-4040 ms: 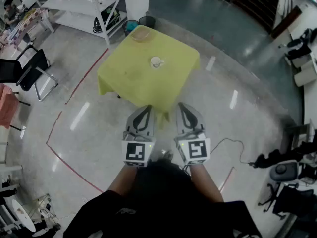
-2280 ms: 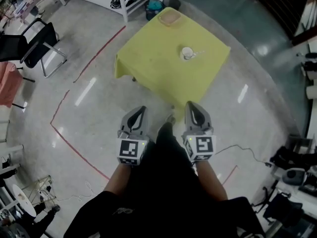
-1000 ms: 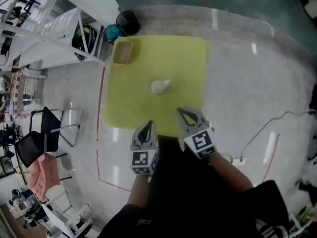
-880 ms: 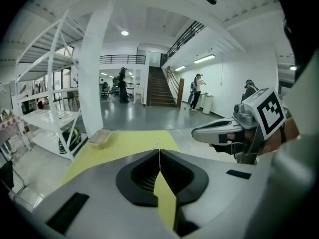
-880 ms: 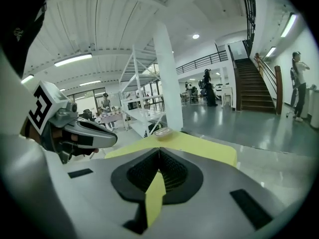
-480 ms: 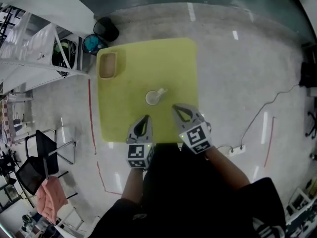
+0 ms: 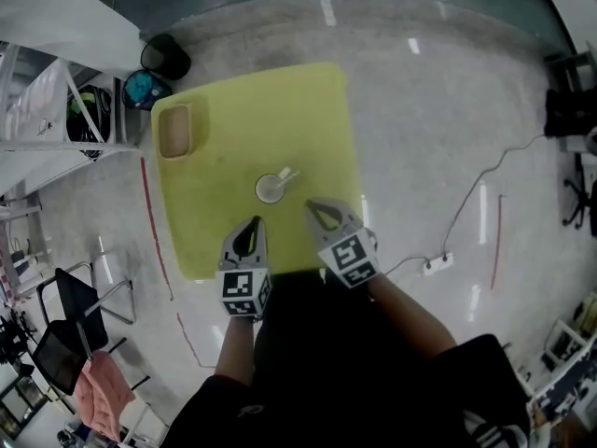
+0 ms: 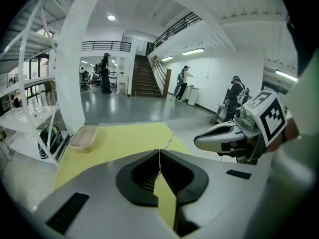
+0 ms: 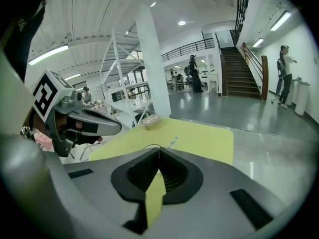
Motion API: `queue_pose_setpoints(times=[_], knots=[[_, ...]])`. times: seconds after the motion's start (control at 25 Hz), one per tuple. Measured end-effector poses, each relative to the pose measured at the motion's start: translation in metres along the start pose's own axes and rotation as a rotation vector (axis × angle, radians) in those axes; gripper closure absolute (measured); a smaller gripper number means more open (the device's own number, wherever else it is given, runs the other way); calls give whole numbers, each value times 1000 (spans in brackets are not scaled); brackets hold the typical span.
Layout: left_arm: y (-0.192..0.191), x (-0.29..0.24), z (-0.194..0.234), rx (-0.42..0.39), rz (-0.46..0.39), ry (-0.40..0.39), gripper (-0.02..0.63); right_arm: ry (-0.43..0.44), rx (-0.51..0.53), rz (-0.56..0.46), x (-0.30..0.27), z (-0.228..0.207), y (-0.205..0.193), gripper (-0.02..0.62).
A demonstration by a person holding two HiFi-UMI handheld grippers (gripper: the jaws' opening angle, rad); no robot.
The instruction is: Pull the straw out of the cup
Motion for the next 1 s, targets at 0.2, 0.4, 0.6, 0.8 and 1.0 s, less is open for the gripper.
queue_pose_setpoints(times=[0.2, 0.4, 0.6, 0.8, 1.0], knots=[[-2, -13, 8, -15, 6, -14, 561, -31, -68, -11, -15, -10, -7, 578], [-5, -16, 19, -11, 17, 0, 561, -38, -157, -43, -25, -15, -13, 578], [-7, -20, 27, -44, 32, 0, 561, -39, -257, -89, -40, -21, -15, 578], [-7, -19, 30, -81, 44, -13, 561, -29, -313, -94, -58, -16, -21, 578], [-8, -25, 36, -114, 63, -44, 561, -37, -353, -112, -68, -13, -20, 578]])
Point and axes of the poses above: the fingertips, and each gripper's own axes: x backward along the fingers, z to its left, y out of its top, the point moved 1 cm from there along x, backward along the fingers, and after that the axes turned 13 degrees about -x, right-handed, at the moved point
